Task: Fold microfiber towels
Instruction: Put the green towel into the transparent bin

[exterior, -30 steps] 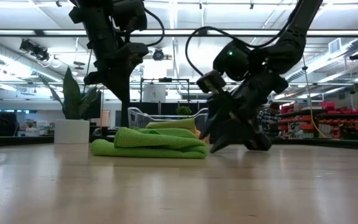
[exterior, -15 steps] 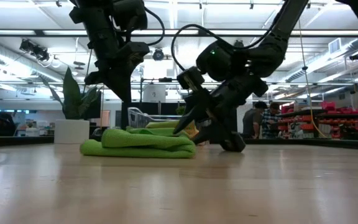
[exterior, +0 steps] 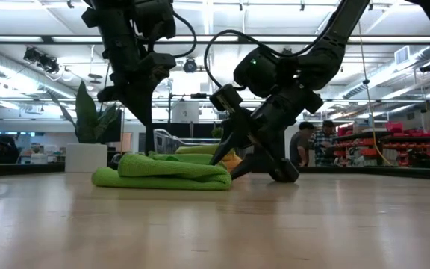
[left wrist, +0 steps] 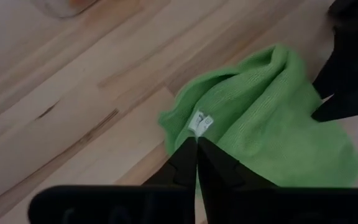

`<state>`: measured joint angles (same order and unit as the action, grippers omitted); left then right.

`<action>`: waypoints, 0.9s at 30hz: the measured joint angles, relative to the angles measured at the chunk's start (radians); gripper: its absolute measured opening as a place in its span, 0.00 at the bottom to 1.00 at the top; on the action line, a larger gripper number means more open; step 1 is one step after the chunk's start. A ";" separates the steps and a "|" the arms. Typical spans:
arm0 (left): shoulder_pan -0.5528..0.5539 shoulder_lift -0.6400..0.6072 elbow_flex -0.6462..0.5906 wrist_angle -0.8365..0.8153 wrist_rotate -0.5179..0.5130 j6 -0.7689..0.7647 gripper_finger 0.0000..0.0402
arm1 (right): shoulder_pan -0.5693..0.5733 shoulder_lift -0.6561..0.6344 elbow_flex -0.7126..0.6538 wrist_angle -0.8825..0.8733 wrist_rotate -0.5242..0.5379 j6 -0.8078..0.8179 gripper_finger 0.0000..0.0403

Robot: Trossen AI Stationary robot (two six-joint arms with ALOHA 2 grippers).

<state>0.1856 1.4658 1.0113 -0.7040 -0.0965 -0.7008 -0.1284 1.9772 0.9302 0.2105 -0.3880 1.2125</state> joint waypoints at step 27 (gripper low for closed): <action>-0.090 0.000 -0.236 0.188 0.109 -0.348 0.07 | 0.039 0.006 0.019 0.041 0.102 0.160 0.37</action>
<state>0.0959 1.4662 0.7754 -0.5163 0.0124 -1.0483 -0.0898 1.9835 0.9496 0.2520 -0.2862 1.3726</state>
